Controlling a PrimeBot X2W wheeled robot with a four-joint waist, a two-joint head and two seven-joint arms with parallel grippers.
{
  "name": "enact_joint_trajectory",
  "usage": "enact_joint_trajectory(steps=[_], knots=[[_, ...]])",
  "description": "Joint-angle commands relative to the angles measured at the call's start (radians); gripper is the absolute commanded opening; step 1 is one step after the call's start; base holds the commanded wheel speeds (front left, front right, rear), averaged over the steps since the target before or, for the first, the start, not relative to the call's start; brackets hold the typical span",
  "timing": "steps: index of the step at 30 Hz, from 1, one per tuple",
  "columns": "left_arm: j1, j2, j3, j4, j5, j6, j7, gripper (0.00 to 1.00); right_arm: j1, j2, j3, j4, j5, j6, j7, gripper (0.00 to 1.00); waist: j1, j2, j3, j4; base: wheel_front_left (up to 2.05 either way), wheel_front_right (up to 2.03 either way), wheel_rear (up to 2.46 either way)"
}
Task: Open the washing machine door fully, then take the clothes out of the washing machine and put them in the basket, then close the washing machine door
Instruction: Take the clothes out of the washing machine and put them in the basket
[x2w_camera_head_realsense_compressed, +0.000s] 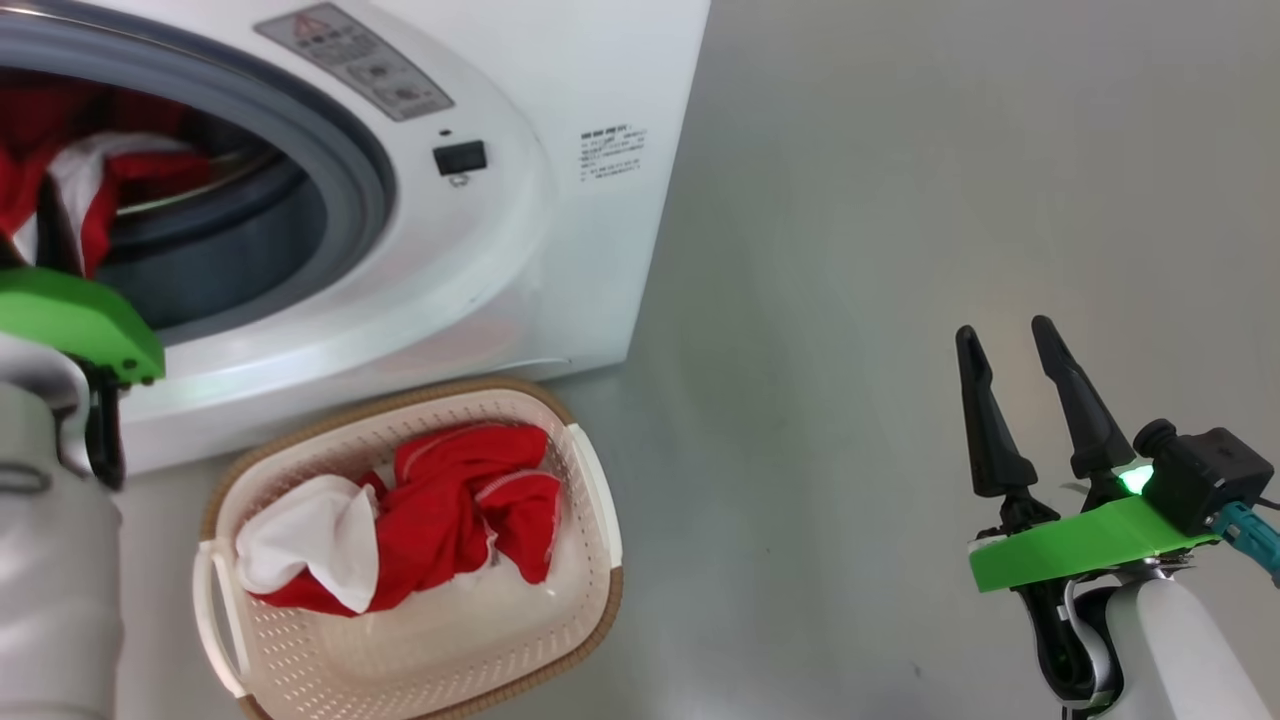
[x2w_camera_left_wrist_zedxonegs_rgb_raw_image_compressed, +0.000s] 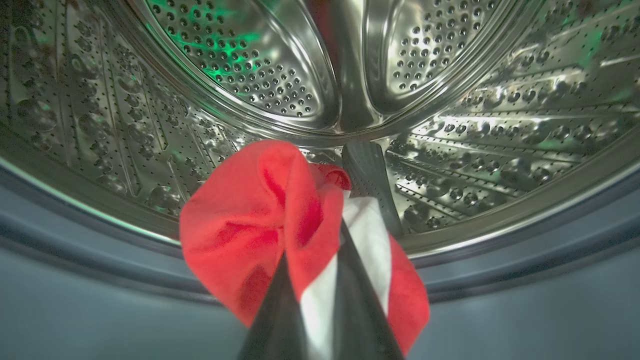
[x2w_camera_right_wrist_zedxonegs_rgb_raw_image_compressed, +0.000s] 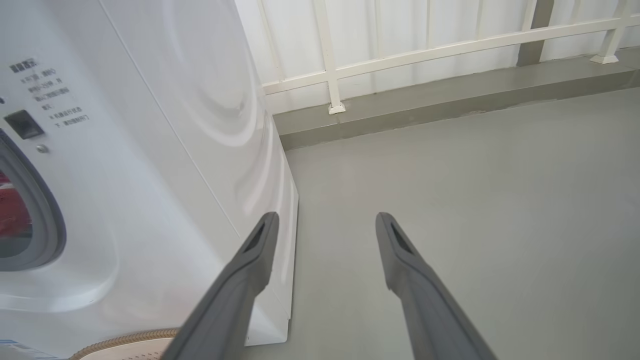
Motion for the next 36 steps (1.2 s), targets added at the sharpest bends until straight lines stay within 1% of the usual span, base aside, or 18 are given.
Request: enact_joint_trajectory(steps=[1, 5, 12, 13, 14, 18, 19, 26, 29, 31, 34, 36], knots=[[0.076, 0.04, 0.03, -0.088, -0.007, -0.008, -0.012, 0.0, 0.006, -0.001, 0.032, -0.017, 0.002, 0.006, -0.006, 1.0, 0.0, 0.0, -0.036, 0.015, 0.0, 0.0, 0.0], [0.2, 0.008, 0.068, -0.265, -0.015, -0.023, -0.012, 0.0, 0.022, -0.001, 0.038, -0.008, -0.006, 0.006, -0.006, 1.0, 0.0, 0.0, -0.08, 0.025, 0.0, 0.0, 0.0], [0.385, -0.076, 0.116, -0.547, -0.01, -0.058, -0.012, 0.0, 0.06, -0.001, 0.038, -0.001, -0.019, 0.006, -0.006, 1.0, 0.0, 0.0, -0.136, 0.055, 0.0, 0.0, 0.0], [0.385, -0.076, 0.116, -0.547, -0.01, -0.058, -0.012, 0.0, 0.06, -0.001, 0.038, -0.001, -0.019, 0.006, -0.006, 1.0, 0.0, 0.0, -0.136, 0.055, 0.0, 0.0, 0.0], [0.432, -0.097, 0.116, -0.622, -0.002, -0.064, -0.012, 0.0, 0.066, -0.001, 0.037, 0.0, -0.02, 0.006, -0.006, 1.0, 0.0, 0.0, -0.142, 0.061, 0.0, 0.0, 0.0], [0.512, -0.132, 0.119, -0.753, -0.004, -0.071, -0.012, 0.0, 0.073, -0.001, 0.036, 0.0, -0.02, 0.006, -0.006, 1.0, 0.0, 0.0, -0.151, 0.074, 0.0, 0.0, 0.0], [0.512, -0.132, 0.119, -0.753, -0.004, -0.071, -0.012, 0.0, 0.073, -0.001, 0.036, 0.0, -0.02, 0.006, -0.006, 1.0, 0.0, 0.0, -0.151, 0.074, 0.0, 0.0, 0.0], [0.618, -0.166, 0.117, -0.949, -0.011, -0.074, -0.012, 0.0, 0.079, -0.001, 0.03, -0.001, -0.019, 0.006, -0.006, 1.0, 0.0, 0.0, -0.155, 0.092, 0.0, 0.0, 0.0], [0.658, -0.174, 0.101, -1.037, -0.007, -0.075, -0.012, 0.0, 0.079, -0.001, 0.03, -0.001, -0.018, 0.006, -0.006, 1.0, 0.0, 0.0, -0.153, 0.099, 0.0, 0.0, 0.0], [0.679, -0.175, 0.09, -1.092, -0.007, -0.063, -0.012, 0.0, 0.079, -0.001, 0.03, -0.002, -0.017, 0.006, -0.006, 1.0, 0.0, 0.0, -0.15, 0.103, 0.0, 0.0, 0.0], [0.705, -0.176, 0.052, -1.163, -0.033, -0.021, -0.012, 0.0, 0.077, -0.001, 0.029, -0.004, -0.017, 0.006, -0.006, 1.0, 0.0, 0.0, -0.144, 0.11, 0.0, 0.0, 0.0], [0.717, -0.176, 0.024, -1.203, -0.02, 0.002, -0.012, 0.0, 0.075, -0.001, 0.029, -0.005, -0.018, 0.006, -0.006, 1.0, 0.0, 0.0, -0.139, 0.114, 0.0, 0.0, 0.0]])
